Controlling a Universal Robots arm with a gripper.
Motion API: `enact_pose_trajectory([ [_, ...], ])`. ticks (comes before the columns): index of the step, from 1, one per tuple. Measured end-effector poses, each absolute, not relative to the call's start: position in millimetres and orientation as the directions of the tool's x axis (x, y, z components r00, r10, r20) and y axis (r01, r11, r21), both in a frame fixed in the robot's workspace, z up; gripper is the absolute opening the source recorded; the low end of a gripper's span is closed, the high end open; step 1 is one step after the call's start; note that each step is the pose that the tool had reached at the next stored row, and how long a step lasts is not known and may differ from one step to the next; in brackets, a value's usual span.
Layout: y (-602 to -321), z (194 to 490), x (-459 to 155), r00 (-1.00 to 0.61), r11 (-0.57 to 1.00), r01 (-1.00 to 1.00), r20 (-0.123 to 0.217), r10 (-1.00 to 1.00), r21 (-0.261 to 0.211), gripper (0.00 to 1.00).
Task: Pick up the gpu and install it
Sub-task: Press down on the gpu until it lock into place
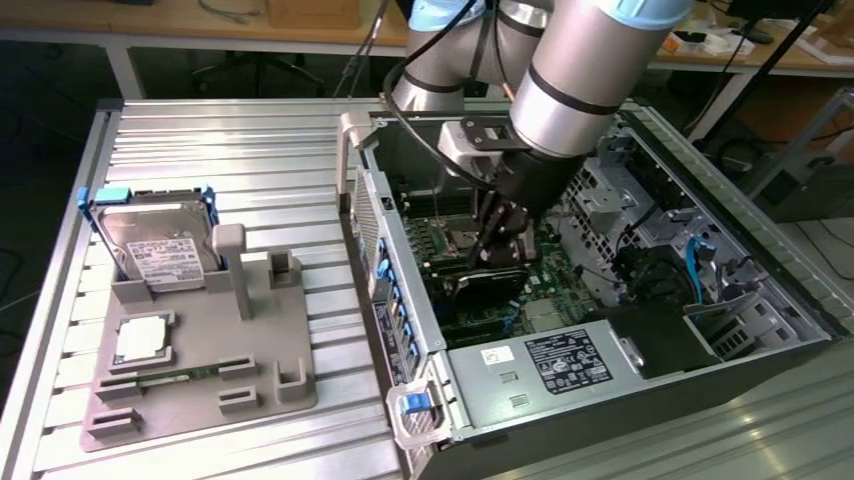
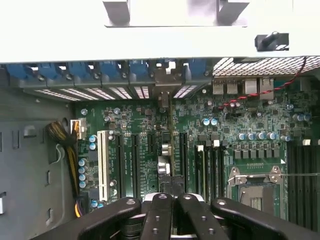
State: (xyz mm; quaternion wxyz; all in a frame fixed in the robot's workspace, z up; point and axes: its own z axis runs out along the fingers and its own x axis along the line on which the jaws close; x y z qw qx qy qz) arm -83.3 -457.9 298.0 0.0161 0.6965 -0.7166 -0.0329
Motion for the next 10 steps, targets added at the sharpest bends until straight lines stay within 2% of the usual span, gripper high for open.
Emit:
enact_pose_trajectory([
  [10, -458, 303, -105, -0.029, 0.028, -0.997, -0.023, -0.999, 0.07, 0.11],
])
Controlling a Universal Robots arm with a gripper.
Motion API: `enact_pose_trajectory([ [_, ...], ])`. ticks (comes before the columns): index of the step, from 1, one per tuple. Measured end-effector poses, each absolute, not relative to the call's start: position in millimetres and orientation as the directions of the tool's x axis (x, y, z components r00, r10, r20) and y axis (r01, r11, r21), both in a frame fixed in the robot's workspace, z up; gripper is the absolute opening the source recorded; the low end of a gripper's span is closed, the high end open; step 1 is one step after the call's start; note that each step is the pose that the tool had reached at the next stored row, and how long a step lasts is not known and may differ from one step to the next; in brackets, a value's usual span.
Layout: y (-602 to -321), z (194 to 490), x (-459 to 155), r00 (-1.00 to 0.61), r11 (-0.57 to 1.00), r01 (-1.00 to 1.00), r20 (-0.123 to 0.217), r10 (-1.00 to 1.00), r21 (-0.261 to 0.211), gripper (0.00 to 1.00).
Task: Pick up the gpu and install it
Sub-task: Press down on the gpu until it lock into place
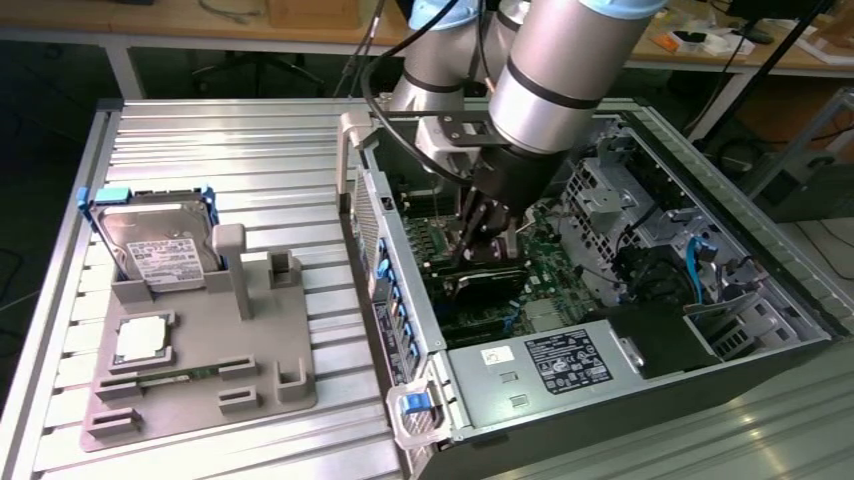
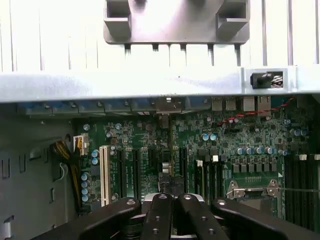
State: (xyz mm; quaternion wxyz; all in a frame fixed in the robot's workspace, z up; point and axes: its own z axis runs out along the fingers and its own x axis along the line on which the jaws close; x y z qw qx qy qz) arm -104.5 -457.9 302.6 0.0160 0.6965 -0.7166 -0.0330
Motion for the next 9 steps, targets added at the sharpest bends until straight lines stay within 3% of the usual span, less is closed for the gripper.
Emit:
enact_pose_trajectory([
  [9, -458, 305, -119, -0.029, 0.028, -0.997, -0.023, -0.999, 0.079, 0.11],
])
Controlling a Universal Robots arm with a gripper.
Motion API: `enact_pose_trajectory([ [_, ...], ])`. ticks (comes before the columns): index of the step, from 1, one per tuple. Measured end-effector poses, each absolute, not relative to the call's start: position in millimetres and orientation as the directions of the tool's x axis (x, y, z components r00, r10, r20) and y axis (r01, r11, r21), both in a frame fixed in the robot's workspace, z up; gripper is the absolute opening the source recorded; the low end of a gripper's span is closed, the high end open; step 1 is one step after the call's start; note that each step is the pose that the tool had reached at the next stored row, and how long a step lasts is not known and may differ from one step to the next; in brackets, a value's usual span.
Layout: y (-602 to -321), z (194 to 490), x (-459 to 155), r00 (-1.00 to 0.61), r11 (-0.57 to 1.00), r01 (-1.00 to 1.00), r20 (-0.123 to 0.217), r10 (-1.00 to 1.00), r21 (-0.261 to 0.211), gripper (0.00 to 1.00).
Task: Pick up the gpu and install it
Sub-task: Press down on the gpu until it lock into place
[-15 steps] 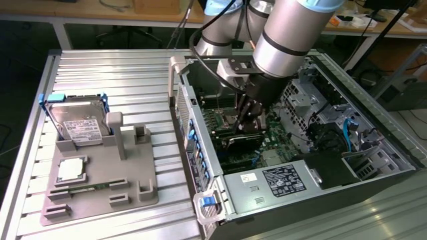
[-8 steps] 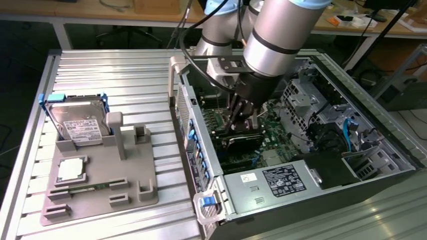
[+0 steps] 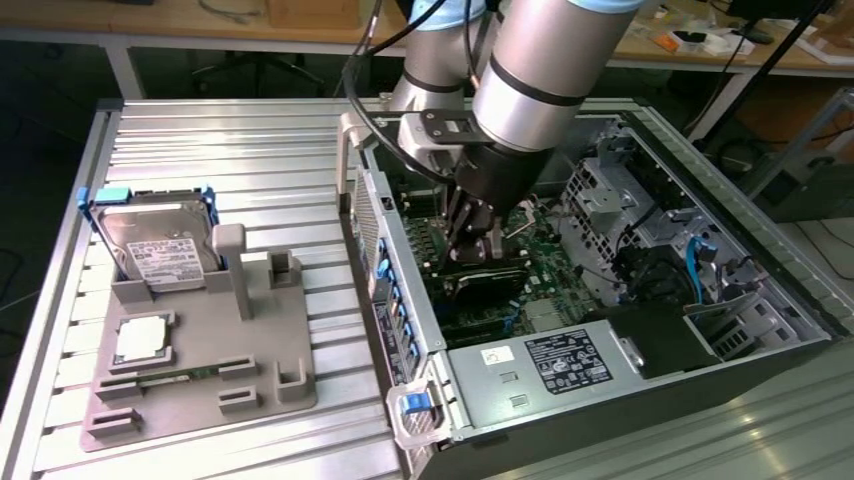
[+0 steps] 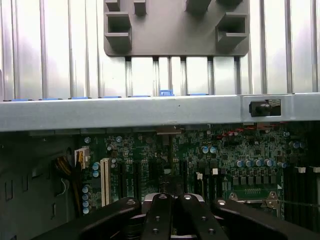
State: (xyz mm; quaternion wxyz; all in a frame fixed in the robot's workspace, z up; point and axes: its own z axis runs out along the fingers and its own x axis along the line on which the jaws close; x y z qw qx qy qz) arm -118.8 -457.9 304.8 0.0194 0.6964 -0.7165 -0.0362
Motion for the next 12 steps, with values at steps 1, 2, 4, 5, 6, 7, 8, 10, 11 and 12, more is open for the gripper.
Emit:
enact_pose_trajectory([
  [1, -458, 305, -120, -0.029, 0.027, -0.996, -0.023, -0.999, 0.082, 0.11],
  [2, -458, 305, -121, -0.03, 0.028, -0.996, -0.022, -0.999, 0.087, 0.11],
  [4, -458, 305, -123, -0.03, 0.027, -0.995, -0.022, -0.999, 0.098, 0.11],
  [5, -458, 305, -124, -0.03, 0.027, -0.994, -0.022, -0.999, 0.102, 0.11],
  [6, -458, 305, -126, -0.03, 0.027, -0.994, -0.022, -0.999, 0.105, 0.11],
  [7, -458, 305, -128, -0.03, 0.028, -0.994, -0.022, -0.999, 0.105, 0.11],
  [8, -458, 305, -132, -0.03, 0.027, -0.994, -0.022, -0.999, 0.105, 0.11],
  [10, -458, 305, -136, -0.03, 0.028, -0.994, -0.022, -0.999, 0.105, 0.11],
  [11, -458, 305, -138, -0.03, 0.028, -0.994, -0.022, -0.999, 0.105, 0.11],
  [12, -457, 305, -140, -0.03, 0.028, -0.994, -0.022, -0.999, 0.105, 0.11],
])
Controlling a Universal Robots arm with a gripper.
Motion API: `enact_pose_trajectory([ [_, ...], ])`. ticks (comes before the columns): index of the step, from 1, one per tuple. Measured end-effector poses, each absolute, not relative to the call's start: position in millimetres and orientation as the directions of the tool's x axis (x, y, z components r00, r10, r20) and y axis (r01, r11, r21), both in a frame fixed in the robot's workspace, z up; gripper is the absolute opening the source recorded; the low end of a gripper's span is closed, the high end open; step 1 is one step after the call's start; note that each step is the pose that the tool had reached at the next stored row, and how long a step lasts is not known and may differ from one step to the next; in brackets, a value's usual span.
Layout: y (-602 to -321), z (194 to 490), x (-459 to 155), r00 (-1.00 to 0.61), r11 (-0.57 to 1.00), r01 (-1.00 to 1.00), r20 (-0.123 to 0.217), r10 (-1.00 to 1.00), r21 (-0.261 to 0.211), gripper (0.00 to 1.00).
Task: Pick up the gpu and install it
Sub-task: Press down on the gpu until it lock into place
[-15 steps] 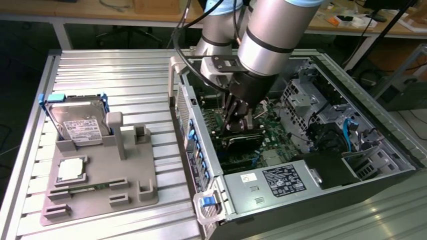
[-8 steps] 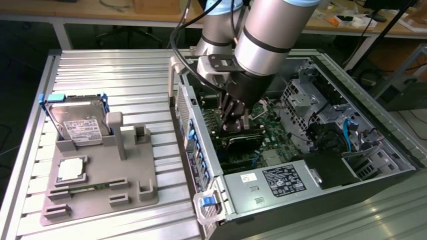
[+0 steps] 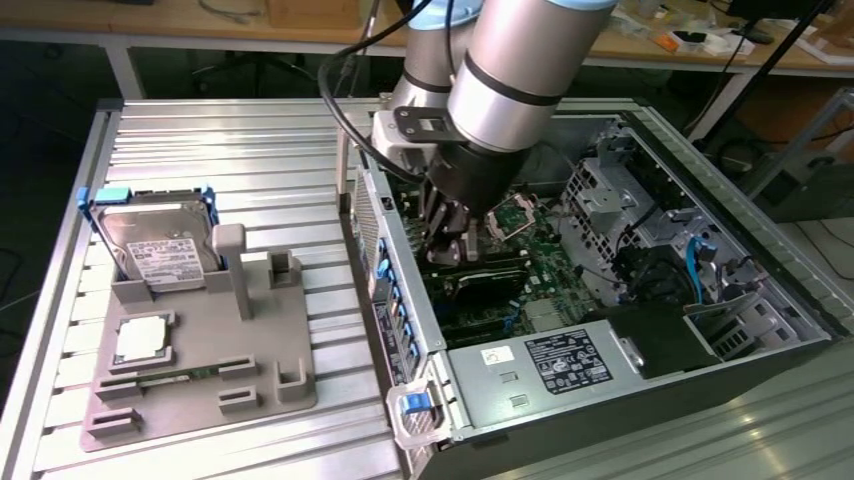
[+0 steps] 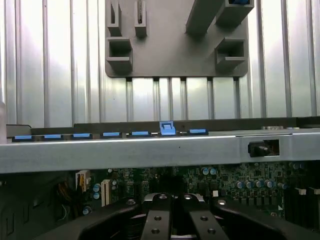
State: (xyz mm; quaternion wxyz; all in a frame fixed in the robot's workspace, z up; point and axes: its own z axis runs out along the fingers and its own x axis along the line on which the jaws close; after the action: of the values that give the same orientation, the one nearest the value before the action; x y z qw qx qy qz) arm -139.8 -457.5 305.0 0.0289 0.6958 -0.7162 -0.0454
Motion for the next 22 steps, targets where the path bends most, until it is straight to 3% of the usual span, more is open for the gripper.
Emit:
enact_pose_trajectory([
  [22, -457.2, 307.8, -150.4, -0.03, 0.027, -0.994, -0.022, -0.999, 0.105, 0.11],
])
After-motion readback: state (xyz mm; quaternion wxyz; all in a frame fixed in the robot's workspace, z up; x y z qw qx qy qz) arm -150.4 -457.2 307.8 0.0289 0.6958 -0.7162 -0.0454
